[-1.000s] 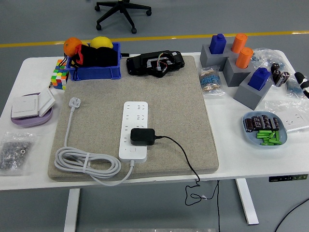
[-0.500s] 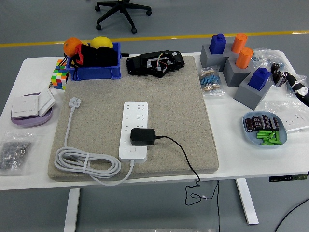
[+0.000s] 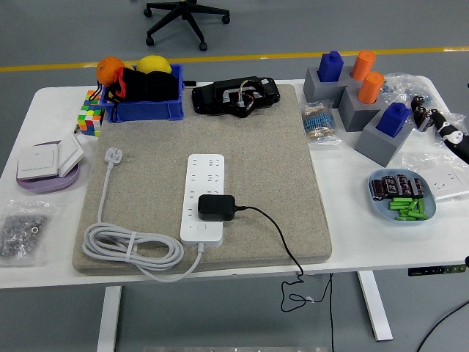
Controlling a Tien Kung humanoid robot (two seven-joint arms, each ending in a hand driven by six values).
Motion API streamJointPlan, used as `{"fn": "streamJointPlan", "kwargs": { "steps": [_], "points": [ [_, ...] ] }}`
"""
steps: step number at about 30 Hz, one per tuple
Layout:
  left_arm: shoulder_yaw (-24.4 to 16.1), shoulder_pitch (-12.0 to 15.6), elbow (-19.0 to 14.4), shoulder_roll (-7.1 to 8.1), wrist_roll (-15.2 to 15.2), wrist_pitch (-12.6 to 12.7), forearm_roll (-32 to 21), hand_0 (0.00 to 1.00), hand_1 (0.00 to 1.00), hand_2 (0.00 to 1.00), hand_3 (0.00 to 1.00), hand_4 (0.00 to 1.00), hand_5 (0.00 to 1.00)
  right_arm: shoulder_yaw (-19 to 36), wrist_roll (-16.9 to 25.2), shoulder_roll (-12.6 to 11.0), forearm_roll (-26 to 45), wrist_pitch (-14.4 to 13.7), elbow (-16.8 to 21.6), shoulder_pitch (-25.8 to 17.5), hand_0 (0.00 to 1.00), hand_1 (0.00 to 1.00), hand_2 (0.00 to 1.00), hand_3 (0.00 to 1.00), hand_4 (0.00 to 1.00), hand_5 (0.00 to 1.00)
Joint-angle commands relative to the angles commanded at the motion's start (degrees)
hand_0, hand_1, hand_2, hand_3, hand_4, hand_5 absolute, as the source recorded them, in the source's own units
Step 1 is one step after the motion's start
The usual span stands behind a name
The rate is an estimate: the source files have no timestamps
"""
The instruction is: Press the white button,pick up the black plug,place it near the board,insert it into the board
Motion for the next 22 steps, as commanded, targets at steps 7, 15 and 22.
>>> {"fn": "streamJointPlan", "kwargs": {
  "steps": [7,15,22],
  "points": [
    [0.3,-0.2,0.0,0.02,0.0,-0.1,-0.1,0.625,0.63,0.636,0.691,0.56,0.389,-0.1,-0.3,-0.2,-0.1,0.1,0.2,0.1,0.864,0.789,0.764,0.761,0.925,0.407],
    [1.2,-0.1,0.0,-0.27,-0.1,-0.1,-1.0,0.626,0.63,0.636,0.691,0.561,0.389,0.0,1.9,0.0,0.3,-0.9,0.3,-0.4,0.863,0.788,0.762,0.762,0.924,0.404],
    [-0.1,0.6,0.0,-0.46,0.1,-0.1,0.0,0.626,0.63,0.636,0.691,0.561,0.388,0.0,1.8,0.1,0.3,-0.9,0.2,-0.9,0.844,0.773,0.75,0.754,0.921,0.403]
  ]
}}
